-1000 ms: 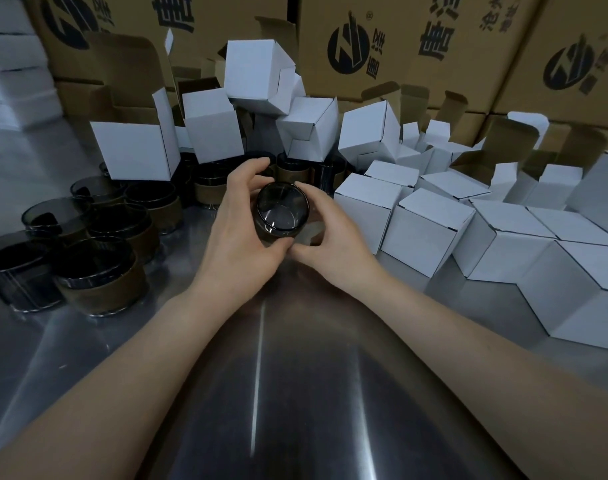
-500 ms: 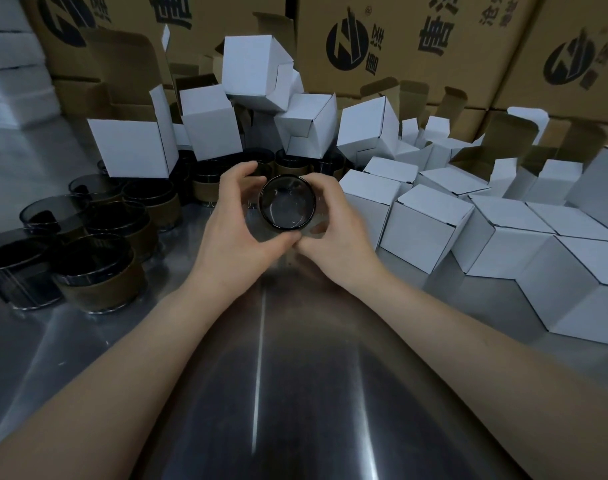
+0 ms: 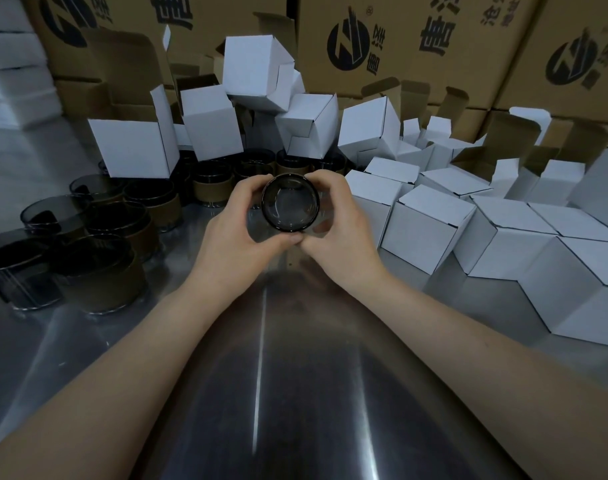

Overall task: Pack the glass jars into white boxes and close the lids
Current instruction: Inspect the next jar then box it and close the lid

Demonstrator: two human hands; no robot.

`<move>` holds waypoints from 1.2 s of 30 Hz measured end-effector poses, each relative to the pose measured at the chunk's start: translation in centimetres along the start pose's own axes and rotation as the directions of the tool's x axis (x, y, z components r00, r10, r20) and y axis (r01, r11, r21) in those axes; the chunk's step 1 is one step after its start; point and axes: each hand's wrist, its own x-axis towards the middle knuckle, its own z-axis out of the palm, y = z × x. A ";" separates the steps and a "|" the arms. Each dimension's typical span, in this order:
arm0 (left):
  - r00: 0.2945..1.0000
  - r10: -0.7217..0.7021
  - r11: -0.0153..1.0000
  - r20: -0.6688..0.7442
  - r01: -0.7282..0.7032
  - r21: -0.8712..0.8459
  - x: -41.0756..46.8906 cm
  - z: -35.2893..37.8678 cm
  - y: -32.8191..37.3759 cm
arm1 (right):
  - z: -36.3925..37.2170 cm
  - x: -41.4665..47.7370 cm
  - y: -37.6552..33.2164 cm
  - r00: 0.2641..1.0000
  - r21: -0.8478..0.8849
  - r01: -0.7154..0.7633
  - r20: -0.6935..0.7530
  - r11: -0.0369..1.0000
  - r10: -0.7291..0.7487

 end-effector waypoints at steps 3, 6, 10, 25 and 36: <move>1.000 -0.003 1.000 0.004 0.003 -0.011 0.0 0.0 -0.1 | 0.1 0.1 0.0 1.000 0.010 0.001 -0.013 1.000 -0.001; 1.000 -0.002 1.000 0.008 0.002 -0.015 0.0 0.0 -0.1 | 0.1 0.1 0.0 1.000 0.018 -0.001 -0.016 1.000 0.001; 1.000 0.000 0.999 -0.013 0.000 -0.039 0.0 -0.1 0.0 | 0.2 0.1 -0.1 1.000 0.032 0.004 -0.022 0.999 -0.004; 0.998 0.004 0.998 -0.062 -0.008 -0.061 -0.2 0.0 0.2 | 0.2 -0.1 -0.4 0.999 0.076 -0.032 0.000 0.997 0.032; 0.988 -0.156 0.977 0.017 0.157 -0.145 -0.1 0.2 0.1 | 0.0 0.0 0.0 0.976 0.279 -0.215 0.091 0.936 0.197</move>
